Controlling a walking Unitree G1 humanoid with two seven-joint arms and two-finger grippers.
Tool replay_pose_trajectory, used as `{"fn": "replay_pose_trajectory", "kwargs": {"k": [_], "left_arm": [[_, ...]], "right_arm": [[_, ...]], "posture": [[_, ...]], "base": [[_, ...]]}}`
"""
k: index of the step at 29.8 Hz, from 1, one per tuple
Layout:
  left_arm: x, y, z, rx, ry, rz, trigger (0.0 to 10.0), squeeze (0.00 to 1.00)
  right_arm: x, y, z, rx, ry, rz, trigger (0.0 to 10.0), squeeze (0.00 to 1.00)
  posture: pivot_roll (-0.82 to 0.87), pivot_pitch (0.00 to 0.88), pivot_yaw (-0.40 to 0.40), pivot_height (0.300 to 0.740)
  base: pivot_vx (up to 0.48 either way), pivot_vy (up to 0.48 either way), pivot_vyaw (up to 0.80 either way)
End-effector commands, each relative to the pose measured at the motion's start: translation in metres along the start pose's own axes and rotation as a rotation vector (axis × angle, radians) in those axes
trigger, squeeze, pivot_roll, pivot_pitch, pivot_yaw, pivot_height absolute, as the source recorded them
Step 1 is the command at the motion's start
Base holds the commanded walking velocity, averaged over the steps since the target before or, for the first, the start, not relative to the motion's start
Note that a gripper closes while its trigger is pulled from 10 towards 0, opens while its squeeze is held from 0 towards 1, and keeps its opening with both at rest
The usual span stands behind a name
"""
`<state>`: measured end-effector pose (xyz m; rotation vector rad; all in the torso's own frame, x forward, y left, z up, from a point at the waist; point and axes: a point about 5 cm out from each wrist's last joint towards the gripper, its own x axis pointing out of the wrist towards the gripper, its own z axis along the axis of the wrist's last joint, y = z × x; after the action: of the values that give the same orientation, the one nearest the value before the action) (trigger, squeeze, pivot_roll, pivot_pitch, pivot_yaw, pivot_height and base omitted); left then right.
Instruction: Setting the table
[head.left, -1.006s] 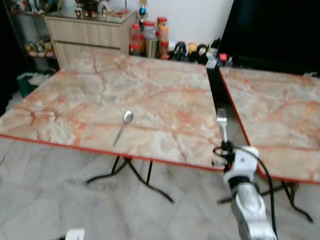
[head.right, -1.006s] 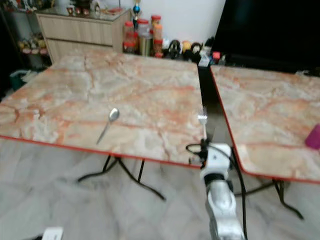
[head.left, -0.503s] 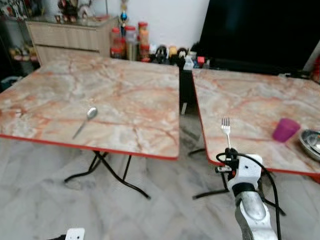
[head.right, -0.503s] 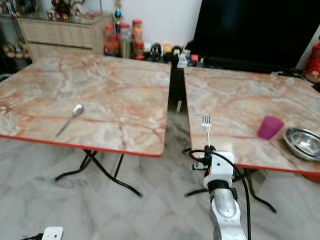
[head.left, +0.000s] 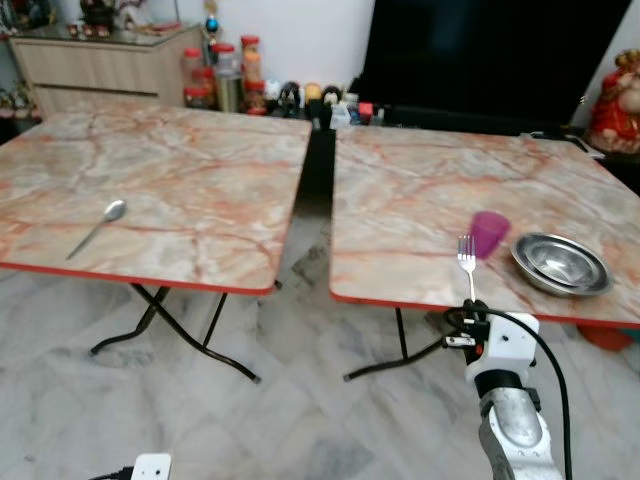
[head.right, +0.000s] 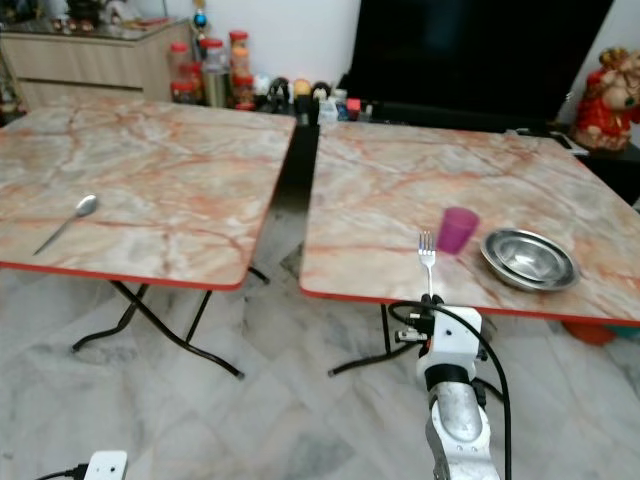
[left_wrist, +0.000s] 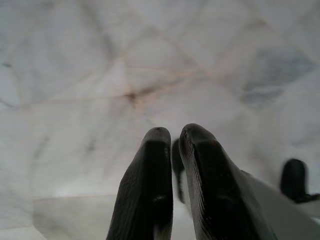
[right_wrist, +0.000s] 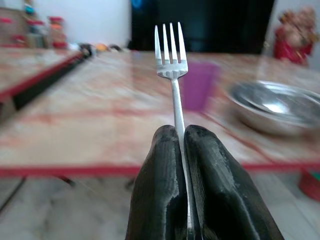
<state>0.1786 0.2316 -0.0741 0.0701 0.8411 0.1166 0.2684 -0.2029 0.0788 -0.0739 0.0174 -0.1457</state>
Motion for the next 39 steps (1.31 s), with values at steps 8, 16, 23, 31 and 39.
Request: {"fn": "replay_pose_trajectory", "kwargs": {"k": [8, 16, 23, 31, 39], "left_arm": [[0.002, -0.007, 0.001, 0.017, 0.013, -0.028, 10.0, 0.0], [0.003, -0.01, 0.006, 0.027, 0.01, -0.042, 10.0, 0.0], [0.005, -0.014, 0.012, 0.037, -0.002, -0.055, 10.0, 0.0], [0.007, -0.017, 0.016, 0.052, -0.004, -0.068, 10.0, 0.0], [0.008, -0.023, 0.025, 0.031, -0.041, -0.099, 10.0, 0.0]], "right_arm": [[-0.003, -0.01, 0.004, 0.009, -0.011, -0.052, 10.0, 0.0], [-0.012, -0.017, 0.001, 0.002, 0.007, -0.081, 10.0, 0.0], [-0.016, -0.026, 0.001, -0.004, 0.007, -0.122, 10.0, 0.0], [-0.035, -0.046, -0.003, 0.004, 0.01, -0.2, 10.0, 0.0], [-0.039, -0.053, -0.001, -0.003, -0.003, -0.227, 10.0, 0.0]], "posture": [[-0.04, 0.048, -0.029, 0.74], [-0.06, 0.05, -0.017, 0.74], [-0.08, 0.042, -0.007, 0.74], [-0.1, 0.041, 0.01, 0.74], [-0.12, 0.038, 0.031, 0.74]], "base": [[0.0, -0.375, 0.0], [0.0, -0.356, 0.0], [0.0, -0.043, 0.0], [0.0, 0.0, 0.0], [0.0, 0.0, 0.0]]}}
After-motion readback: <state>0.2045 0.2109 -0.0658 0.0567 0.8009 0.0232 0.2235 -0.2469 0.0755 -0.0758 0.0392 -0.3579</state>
